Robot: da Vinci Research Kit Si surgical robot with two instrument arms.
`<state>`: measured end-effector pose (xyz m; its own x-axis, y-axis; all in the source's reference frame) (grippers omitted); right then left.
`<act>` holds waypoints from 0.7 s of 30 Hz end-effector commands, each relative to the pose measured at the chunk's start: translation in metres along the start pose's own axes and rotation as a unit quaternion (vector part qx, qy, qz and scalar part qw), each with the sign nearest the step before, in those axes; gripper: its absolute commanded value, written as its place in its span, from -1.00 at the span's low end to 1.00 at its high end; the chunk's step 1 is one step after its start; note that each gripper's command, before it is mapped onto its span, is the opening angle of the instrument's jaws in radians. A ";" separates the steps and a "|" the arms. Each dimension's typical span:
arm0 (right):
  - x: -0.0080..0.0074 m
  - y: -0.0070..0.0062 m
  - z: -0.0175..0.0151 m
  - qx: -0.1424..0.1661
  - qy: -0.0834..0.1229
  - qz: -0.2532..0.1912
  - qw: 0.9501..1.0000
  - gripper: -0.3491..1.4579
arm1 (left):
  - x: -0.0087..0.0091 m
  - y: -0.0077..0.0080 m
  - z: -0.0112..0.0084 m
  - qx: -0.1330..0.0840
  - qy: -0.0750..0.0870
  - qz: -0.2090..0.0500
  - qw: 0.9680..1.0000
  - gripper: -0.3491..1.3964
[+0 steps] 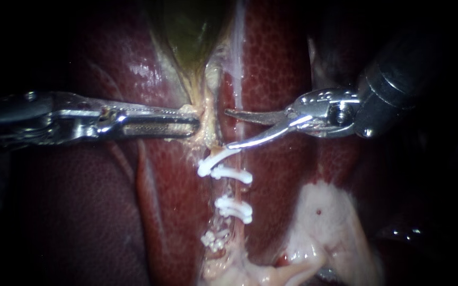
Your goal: Go to the cutting position right tube
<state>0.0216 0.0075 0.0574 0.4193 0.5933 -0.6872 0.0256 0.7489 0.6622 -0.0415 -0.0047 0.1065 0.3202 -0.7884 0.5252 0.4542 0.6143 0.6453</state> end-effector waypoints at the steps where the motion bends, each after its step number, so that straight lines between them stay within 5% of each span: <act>1: 0.0000 0.0000 0.0000 0.000 0.000 0.000 1.000 0.68 | 0.0000 0.0000 0.0000 0.000 0.000 0.000 1.000 -1.00; 8: 0.0000 0.0000 0.0000 0.000 0.000 0.000 1.000 0.68 | -0.0006 0.0003 -0.0008 0.001 0.001 -0.001 1.000 -1.00; 21: -0.0001 0.0000 0.0001 0.000 0.000 0.000 1.000 0.68 | -0.0049 0.0025 -0.0073 -0.024 -0.011 -0.015 1.000 -1.00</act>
<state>0.0217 0.0074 0.0574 0.4196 0.5925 -0.6877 0.0265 0.7493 0.6618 -0.0355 0.0006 0.1012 0.2853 -0.8079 0.5157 0.5076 0.5837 0.6337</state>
